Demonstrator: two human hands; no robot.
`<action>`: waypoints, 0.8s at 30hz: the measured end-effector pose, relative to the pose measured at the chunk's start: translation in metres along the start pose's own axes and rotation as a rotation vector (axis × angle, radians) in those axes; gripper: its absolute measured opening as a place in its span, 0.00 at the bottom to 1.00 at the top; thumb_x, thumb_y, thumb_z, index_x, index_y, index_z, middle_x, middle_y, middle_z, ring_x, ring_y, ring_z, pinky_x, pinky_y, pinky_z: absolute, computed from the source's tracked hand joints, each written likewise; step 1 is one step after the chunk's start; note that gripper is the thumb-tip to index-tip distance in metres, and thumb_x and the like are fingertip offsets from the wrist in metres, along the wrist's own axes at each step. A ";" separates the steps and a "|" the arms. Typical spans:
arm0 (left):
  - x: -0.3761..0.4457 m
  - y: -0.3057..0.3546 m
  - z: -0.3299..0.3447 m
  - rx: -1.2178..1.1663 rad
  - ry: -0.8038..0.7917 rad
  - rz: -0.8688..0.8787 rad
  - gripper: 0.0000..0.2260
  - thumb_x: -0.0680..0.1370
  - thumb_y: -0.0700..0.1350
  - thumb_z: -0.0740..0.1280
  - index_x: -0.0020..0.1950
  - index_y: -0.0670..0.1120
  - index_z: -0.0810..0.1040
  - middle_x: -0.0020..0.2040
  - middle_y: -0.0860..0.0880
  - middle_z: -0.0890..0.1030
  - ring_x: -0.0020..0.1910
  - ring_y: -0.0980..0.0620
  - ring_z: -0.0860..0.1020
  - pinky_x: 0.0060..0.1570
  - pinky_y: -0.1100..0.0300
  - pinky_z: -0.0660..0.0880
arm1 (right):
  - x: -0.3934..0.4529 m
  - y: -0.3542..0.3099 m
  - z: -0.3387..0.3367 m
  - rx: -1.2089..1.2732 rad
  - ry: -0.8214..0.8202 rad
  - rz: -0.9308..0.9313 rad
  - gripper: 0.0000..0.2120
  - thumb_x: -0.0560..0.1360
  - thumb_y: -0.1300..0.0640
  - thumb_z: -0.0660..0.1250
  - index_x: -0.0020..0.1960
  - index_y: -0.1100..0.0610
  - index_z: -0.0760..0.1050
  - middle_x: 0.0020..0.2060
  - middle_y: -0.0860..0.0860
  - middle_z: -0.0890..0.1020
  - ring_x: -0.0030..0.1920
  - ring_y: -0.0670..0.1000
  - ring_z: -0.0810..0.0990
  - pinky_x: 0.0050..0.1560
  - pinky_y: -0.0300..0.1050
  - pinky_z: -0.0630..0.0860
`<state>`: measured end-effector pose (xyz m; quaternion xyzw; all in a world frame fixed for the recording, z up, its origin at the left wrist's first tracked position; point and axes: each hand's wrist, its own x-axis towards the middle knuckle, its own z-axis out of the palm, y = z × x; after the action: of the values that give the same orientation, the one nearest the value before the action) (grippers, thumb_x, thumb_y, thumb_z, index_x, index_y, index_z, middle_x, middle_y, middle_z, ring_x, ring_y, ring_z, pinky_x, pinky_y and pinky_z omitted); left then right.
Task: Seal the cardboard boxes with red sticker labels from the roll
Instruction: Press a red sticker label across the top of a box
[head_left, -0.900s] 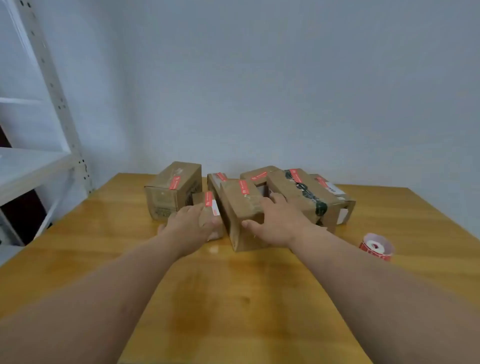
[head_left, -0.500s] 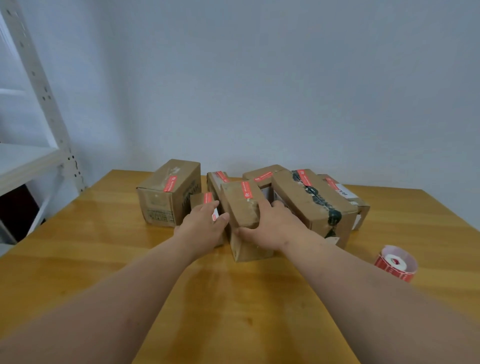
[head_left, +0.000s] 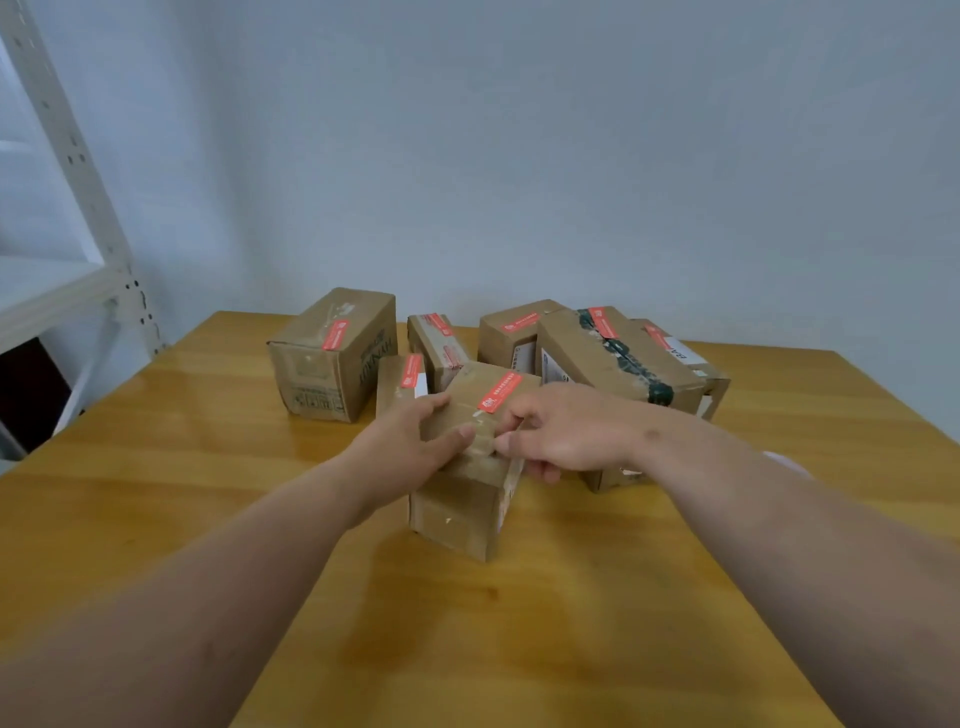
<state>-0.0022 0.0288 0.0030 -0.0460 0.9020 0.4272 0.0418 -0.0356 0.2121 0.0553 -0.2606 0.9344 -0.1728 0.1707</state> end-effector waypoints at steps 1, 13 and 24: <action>-0.002 0.000 0.000 0.000 -0.007 -0.005 0.31 0.76 0.60 0.67 0.77 0.58 0.61 0.66 0.51 0.72 0.58 0.52 0.73 0.55 0.57 0.74 | -0.001 0.002 0.000 -0.017 0.044 -0.012 0.11 0.80 0.48 0.62 0.54 0.54 0.78 0.39 0.44 0.82 0.39 0.46 0.81 0.38 0.36 0.70; -0.005 0.023 -0.013 0.265 -0.111 0.045 0.27 0.75 0.52 0.72 0.72 0.50 0.69 0.63 0.51 0.72 0.56 0.51 0.76 0.57 0.55 0.77 | 0.011 0.004 0.013 -0.496 0.318 -0.173 0.11 0.78 0.48 0.62 0.43 0.52 0.78 0.36 0.47 0.76 0.38 0.50 0.77 0.38 0.47 0.77; -0.007 0.027 -0.001 0.360 -0.039 0.066 0.26 0.71 0.60 0.72 0.63 0.49 0.71 0.55 0.50 0.77 0.50 0.53 0.78 0.46 0.60 0.77 | 0.017 -0.005 0.018 -0.837 0.340 -0.285 0.07 0.77 0.58 0.62 0.41 0.52 0.69 0.32 0.48 0.65 0.28 0.47 0.63 0.27 0.43 0.55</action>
<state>0.0015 0.0459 0.0253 0.0000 0.9640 0.2607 0.0527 -0.0398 0.1950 0.0378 -0.4004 0.8934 0.1566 -0.1300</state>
